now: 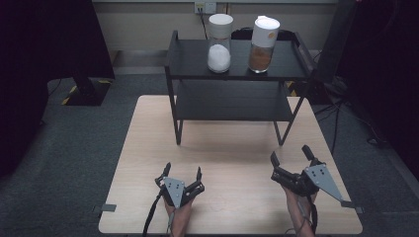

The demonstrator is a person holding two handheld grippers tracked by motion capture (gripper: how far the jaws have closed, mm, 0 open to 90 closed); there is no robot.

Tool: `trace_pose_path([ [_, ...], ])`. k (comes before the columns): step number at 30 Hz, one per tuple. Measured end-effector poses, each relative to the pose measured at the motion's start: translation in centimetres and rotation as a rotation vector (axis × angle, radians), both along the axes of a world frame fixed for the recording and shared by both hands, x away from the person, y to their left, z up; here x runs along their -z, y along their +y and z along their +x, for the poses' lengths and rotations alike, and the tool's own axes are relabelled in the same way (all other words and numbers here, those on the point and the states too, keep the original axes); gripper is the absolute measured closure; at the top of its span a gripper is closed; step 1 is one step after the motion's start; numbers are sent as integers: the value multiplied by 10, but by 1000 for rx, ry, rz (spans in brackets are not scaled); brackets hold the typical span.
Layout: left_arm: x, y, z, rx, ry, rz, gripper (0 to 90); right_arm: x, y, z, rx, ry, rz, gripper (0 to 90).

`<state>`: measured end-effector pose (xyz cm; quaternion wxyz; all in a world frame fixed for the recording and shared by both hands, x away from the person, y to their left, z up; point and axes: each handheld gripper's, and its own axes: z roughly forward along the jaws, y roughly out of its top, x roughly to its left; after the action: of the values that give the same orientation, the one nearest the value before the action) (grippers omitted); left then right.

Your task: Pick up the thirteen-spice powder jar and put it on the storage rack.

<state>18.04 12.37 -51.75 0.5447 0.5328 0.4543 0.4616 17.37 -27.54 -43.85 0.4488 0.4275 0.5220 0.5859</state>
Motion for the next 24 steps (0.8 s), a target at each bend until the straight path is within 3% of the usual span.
trace_pose_path([
  [4, 0, 0, 0, -1, 0, 0, 3, 19, -2, -5, 20, 18, 31, 0],
  [11, 0, 0, 0, 1, 0, -1, 2, 45, -3, -11, 41, 54, 32, 0],
  [16, 0, 1, 0, 3, 0, 0, 2, 54, -4, -11, 60, 78, 37, 0],
  [24, 0, 1, -1, 8, 1, 1, 3, 62, 3, -13, 80, 65, 3, 0],
])
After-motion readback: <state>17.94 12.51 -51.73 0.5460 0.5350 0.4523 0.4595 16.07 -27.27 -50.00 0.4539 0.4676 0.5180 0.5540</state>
